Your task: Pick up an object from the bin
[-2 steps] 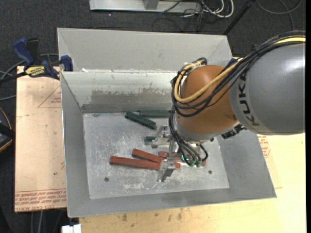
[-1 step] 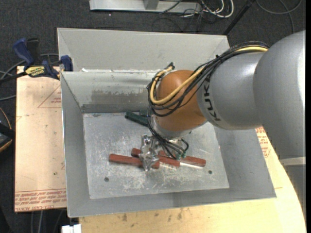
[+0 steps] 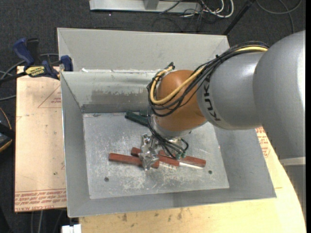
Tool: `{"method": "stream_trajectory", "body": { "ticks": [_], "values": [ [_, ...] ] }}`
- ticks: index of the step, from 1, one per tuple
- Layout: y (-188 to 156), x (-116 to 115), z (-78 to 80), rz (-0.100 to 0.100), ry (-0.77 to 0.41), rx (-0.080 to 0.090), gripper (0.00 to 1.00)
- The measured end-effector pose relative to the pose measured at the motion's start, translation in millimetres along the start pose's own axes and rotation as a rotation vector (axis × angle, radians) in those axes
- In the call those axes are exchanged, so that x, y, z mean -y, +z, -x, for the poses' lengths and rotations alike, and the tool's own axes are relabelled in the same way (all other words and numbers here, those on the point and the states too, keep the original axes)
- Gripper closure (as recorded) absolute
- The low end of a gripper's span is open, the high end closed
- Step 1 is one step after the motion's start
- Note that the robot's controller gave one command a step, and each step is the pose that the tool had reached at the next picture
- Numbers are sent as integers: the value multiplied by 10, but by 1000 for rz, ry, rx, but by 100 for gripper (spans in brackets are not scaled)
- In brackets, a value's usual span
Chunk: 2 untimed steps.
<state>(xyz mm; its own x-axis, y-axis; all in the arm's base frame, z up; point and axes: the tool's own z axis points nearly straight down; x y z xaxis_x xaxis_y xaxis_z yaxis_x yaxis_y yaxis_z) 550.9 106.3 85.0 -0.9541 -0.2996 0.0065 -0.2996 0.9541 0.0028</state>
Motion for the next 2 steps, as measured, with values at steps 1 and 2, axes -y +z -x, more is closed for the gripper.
{"method": "stream_trajectory", "body": {
  "ticks": [1, 2],
  "values": [
    [0, -5, 23, -1, -8, 1, 100],
    [-20, -1, -7, 0, -31, 14, 100]
  ]
}}
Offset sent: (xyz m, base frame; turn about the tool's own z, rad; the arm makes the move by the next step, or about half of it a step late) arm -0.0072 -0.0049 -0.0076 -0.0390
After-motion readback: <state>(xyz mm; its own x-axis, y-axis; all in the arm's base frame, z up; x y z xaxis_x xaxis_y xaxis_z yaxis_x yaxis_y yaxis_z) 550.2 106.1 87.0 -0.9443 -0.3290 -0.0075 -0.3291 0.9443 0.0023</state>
